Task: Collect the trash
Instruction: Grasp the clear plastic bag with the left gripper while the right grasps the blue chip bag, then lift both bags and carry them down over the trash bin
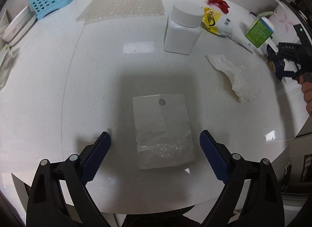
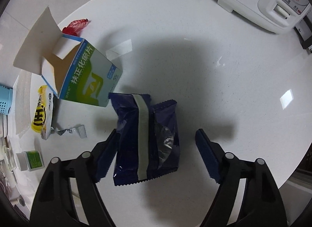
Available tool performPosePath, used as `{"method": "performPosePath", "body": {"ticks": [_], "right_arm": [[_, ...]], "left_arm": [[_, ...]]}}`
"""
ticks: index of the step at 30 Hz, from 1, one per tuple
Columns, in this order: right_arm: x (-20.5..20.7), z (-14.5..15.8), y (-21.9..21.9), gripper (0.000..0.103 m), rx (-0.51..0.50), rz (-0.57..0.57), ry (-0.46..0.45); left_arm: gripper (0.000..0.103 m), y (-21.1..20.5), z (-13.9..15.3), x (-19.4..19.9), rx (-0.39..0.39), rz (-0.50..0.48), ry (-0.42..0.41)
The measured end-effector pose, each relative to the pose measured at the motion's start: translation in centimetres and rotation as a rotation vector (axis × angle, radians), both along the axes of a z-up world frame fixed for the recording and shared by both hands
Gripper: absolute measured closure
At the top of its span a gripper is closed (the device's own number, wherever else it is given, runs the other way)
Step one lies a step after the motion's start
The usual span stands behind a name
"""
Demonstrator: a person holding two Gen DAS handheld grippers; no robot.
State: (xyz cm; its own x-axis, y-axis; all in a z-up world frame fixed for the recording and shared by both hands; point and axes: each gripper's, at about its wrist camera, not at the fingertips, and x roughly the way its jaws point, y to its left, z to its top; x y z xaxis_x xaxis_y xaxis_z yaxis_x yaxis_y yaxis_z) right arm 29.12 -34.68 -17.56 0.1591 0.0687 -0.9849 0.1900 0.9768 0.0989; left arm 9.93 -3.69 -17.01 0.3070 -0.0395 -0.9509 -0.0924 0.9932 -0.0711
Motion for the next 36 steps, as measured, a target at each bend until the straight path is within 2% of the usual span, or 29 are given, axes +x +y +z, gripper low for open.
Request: {"method": "performPosePath", "body": {"ticks": [1,5,7,8,9,10,12,14,15,18,26,36], "right_arm": [[0.0,0.0,0.2,0.031,-0.005,0.004,-0.003],[0.0,0.2,1.0,0.045,-0.048,0.024,-0.001],[0.1,0.2,1.1,0.05,-0.06,0.027,0.006],[0.1,0.2,1.1,0.051,-0.065,0.029,0.007],[0.1,0.2,1.2,0.053,-0.07,0.032,0.01],[0.1,0.2,1.2,0.054,-0.076,0.034,0.012],[0.1,0.2,1.1,0.06,-0.084,0.032,0.019],[0.1,0.3,1.2,0.064,-0.099,0.045,0.029],[0.1,0.3,1.1,0.069,-0.098,0.047,0.03],[0.0,0.3,0.6,0.081,-0.094,0.045,0.034],[-0.3,0.9,0.0,0.092,-0.082,0.031,0.01],[-2.4,3.0,0.2,0.093,-0.036,0.038,-0.037]], "left_arm": [[0.016,-0.1,0.0,0.0,0.015,-0.004,0.002],[0.027,-0.6,0.1,0.0,0.083,-0.017,0.011],[0.042,-0.6,0.4,-0.1,0.085,-0.018,0.005],[0.045,-0.6,0.5,-0.1,0.088,-0.016,0.004],[0.054,-0.6,0.6,0.0,0.085,-0.016,0.004],[0.068,-0.6,0.7,0.0,0.085,-0.012,0.0],[0.076,-0.3,0.8,0.1,0.077,0.0,-0.001],[0.09,0.1,0.8,0.1,0.064,0.025,-0.01],[0.101,0.3,0.8,0.1,0.056,0.027,-0.011],[0.101,0.8,0.8,0.0,0.021,0.03,-0.021],[0.101,0.9,1.5,-0.5,-0.02,0.002,-0.071],[0.101,0.8,2.6,-0.4,-0.023,-0.003,-0.099]]}}
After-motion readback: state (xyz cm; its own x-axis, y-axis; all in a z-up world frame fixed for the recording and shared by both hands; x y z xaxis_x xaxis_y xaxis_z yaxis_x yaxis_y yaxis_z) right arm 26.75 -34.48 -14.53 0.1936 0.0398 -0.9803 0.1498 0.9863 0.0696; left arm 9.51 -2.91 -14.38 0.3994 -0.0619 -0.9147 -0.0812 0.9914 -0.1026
